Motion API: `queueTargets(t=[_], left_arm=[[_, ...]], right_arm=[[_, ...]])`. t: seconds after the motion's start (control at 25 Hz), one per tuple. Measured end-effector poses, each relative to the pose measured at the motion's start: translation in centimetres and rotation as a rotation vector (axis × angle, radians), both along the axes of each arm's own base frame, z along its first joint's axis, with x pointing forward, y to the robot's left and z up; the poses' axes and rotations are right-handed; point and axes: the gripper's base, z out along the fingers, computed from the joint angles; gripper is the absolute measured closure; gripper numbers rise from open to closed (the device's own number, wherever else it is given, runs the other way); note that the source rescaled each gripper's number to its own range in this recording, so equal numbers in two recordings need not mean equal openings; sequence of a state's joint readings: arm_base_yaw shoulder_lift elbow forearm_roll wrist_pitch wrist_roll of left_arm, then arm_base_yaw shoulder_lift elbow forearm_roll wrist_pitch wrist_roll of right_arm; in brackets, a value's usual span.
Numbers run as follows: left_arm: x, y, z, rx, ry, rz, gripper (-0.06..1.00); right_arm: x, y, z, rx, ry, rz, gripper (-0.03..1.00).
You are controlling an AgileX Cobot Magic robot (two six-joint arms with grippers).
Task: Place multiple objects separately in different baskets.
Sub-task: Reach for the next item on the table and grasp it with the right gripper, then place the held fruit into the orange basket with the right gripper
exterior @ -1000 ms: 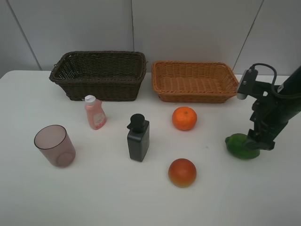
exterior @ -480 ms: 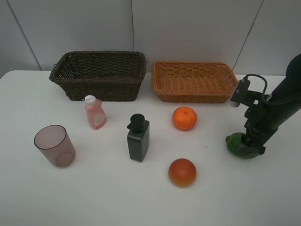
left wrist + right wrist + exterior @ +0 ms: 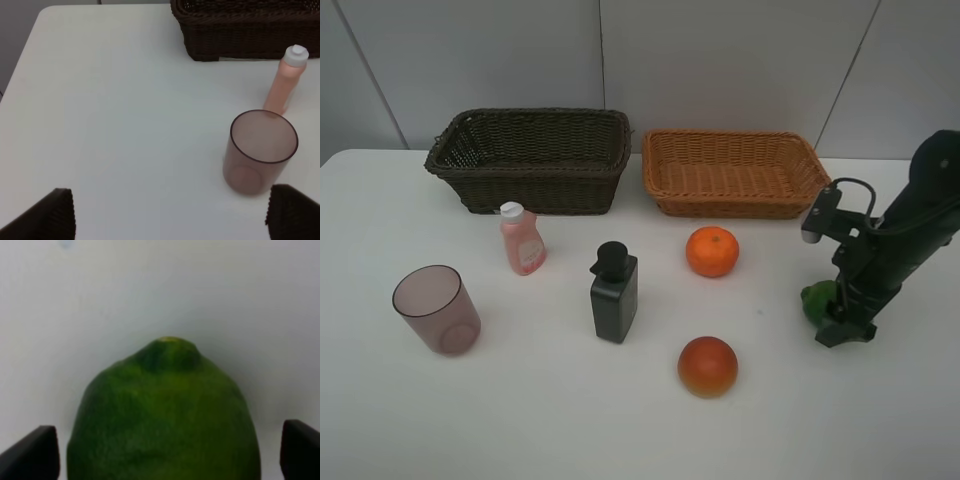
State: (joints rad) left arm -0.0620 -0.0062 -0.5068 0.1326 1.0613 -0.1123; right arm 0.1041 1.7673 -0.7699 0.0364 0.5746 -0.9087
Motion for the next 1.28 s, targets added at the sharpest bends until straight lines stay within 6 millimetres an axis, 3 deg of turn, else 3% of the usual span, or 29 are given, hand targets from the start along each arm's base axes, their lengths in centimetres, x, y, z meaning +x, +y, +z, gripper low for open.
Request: queueTargets(t=[0.08,0.12,0.16,0.24,0.28,1.12,1.28], left_arm=[[0.0,0.0,0.0,0.000,0.000,0.000,-0.04],[0.0,0.0,0.0,0.000,0.000,0.000,-0.04],[0.0,0.0,0.0,0.000,-0.001,0.000,-0.04],[0.0,0.0,0.0,0.000,-0.001,0.000,-0.04],[0.0,0.0,0.0,0.000,-0.001,0.000,-0.04],[0.0,0.0,0.0,0.000,-0.001,0.000,-0.04],[0.0,0.0,0.0,0.000,-0.001,0.000,-0.04]], right_arm=[[0.0,0.0,-0.2,0.000,0.006,-0.001,0.13],[0.0,0.0,-0.3,0.000,0.007,-0.001,0.23],[0.1,0.0,-0.4,0.000,0.006,-0.001,0.37],[0.1,0.0,-0.6,-0.001,0.005,-0.001,0.84],[0.2,0.0,-0.6,0.000,-0.003,-0.001,0.87],[0.3,0.0,-0.7,0.001,-0.015,-0.002,0.88],[0.3,0.7,0.8,0.008,-0.019,-0.018,0.88]])
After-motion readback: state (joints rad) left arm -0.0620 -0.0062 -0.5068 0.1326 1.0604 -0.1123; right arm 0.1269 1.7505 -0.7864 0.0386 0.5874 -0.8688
